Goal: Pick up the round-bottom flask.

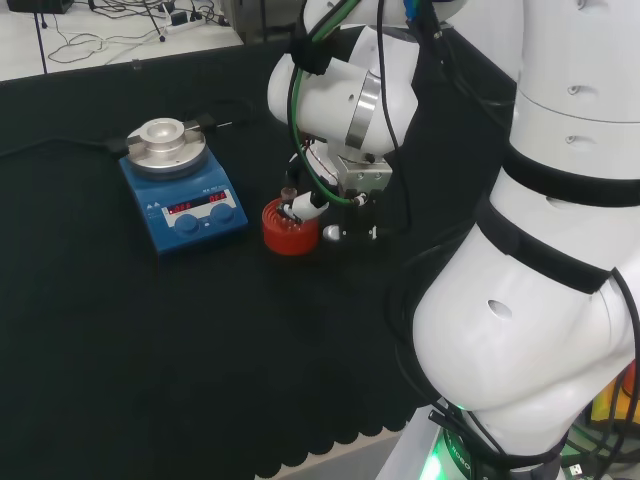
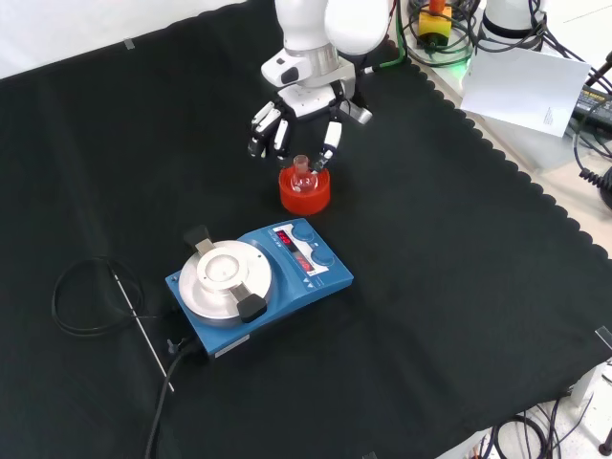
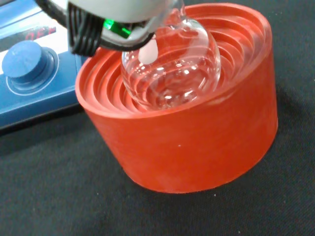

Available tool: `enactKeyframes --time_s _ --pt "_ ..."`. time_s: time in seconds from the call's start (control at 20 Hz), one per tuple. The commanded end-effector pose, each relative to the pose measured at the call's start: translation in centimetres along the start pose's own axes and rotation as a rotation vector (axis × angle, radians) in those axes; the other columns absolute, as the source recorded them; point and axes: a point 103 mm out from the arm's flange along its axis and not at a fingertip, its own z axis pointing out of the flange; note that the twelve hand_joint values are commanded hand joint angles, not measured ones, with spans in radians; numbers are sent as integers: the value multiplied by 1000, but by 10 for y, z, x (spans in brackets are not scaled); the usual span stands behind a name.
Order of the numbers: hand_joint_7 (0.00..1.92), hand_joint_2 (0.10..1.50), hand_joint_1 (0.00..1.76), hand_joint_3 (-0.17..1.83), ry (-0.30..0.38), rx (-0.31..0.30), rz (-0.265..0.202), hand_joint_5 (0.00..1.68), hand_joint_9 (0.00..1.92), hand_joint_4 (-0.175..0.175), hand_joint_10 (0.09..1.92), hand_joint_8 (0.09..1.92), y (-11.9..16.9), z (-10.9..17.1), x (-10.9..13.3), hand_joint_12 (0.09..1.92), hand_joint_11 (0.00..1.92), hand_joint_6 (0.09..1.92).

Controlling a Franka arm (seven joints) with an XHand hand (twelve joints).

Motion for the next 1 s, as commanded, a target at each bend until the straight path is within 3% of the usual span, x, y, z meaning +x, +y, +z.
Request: enactKeyframes --time_s 0.05,0.5,1.0 --pt "393 752 1096 546 19 -27 1 1181 732 163 552 615 1 -9 3 1274 475 787" --pt "484 656 1111 705 38 42 -4 1218 804 175 522 623 7 -45 14 1262 546 791" --pt "538 615 1127 745 -2 90 -8 1267 854 175 502 614 9 -97 26 1253 598 723"
